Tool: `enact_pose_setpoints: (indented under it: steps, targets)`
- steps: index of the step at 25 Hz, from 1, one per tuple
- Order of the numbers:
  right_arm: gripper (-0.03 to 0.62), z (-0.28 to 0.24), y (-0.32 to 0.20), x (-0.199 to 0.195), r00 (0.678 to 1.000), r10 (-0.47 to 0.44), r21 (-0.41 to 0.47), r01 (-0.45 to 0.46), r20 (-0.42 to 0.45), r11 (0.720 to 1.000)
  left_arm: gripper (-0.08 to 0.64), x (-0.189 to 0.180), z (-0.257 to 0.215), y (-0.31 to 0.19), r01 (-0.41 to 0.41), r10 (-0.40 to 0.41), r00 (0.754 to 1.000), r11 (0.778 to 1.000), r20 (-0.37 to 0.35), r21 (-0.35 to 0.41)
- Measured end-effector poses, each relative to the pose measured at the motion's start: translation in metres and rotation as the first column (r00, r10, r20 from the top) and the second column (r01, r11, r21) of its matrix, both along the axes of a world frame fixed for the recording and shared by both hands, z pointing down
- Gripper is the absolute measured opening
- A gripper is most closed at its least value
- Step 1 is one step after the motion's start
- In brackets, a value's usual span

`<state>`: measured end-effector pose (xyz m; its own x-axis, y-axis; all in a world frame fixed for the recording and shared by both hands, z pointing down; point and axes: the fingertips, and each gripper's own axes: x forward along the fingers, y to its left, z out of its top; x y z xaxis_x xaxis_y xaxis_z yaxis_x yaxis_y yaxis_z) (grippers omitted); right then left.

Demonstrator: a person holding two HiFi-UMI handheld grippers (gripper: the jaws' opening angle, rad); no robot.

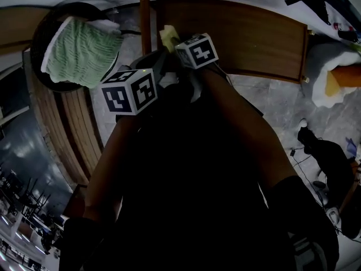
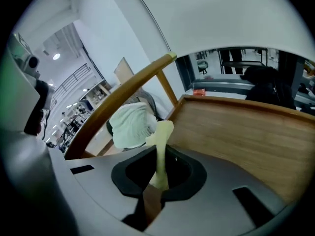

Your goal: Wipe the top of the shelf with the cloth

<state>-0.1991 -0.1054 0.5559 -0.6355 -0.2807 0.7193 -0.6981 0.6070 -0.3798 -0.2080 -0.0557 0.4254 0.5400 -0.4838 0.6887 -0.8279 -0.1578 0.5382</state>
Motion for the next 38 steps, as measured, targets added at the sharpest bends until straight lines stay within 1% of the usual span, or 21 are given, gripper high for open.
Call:
enact_pose_setpoints:
  steps: [4, 7, 9, 15, 21, 25, 29, 34, 38]
  targets:
    - [0.044, 0.022, 0.005, -0.008, 0.999, -0.015, -0.032, 0.014, -0.048, 0.999, 0.012, -0.008, 0.004, 0.0, -0.008, 0.008, 1.0, 1.0, 0.012, -0.006]
    - [0.044, 0.034, 0.005, -0.009, 0.998, -0.011, -0.047, 0.008, -0.066, 0.999, 0.011, -0.013, 0.013, 0.002, -0.031, 0.031, 0.997, 0.999, 0.069, -0.013]
    - [0.044, 0.04, 0.006, -0.012, 0.997, -0.015, -0.055, 0.011, -0.073, 0.998, 0.012, -0.015, 0.017, 0.003, -0.036, 0.037, 0.996, 0.999, 0.087, -0.021]
    - [0.044, 0.044, 0.007, -0.018, 0.994, -0.04, -0.053, 0.035, -0.097, 0.998, 0.012, -0.014, 0.023, 0.001, -0.031, 0.034, 0.997, 0.999, 0.069, -0.044]
    - [0.044, 0.044, 0.006, -0.005, 0.992, -0.045, -0.04, 0.041, -0.118, 0.998, 0.011, -0.003, 0.025, 0.0, -0.044, 0.047, 0.997, 0.998, 0.053, -0.049]
    - [0.044, 0.046, 0.003, 0.016, 0.988, -0.031, -0.035, 0.026, -0.148, 0.999, 0.012, 0.008, 0.029, -0.002, -0.047, 0.049, 0.998, 0.998, 0.05, -0.049]
    - [0.044, 0.046, 0.0, 0.051, 0.984, 0.0, -0.033, -0.005, -0.179, 0.999, 0.012, 0.03, 0.033, -0.002, -0.068, 0.07, 0.996, 0.996, 0.049, -0.051]
    - [0.044, 0.044, -0.003, 0.102, 0.979, 0.044, -0.023, -0.05, -0.2, 0.998, 0.012, 0.062, 0.034, -0.003, -0.09, 0.092, 0.995, 0.995, 0.04, -0.053]
    - [0.044, 0.044, -0.004, 0.15, 0.972, 0.086, -0.016, -0.091, -0.218, 0.996, 0.012, 0.095, 0.035, -0.003, -0.105, 0.107, 0.994, 0.993, 0.032, -0.051]
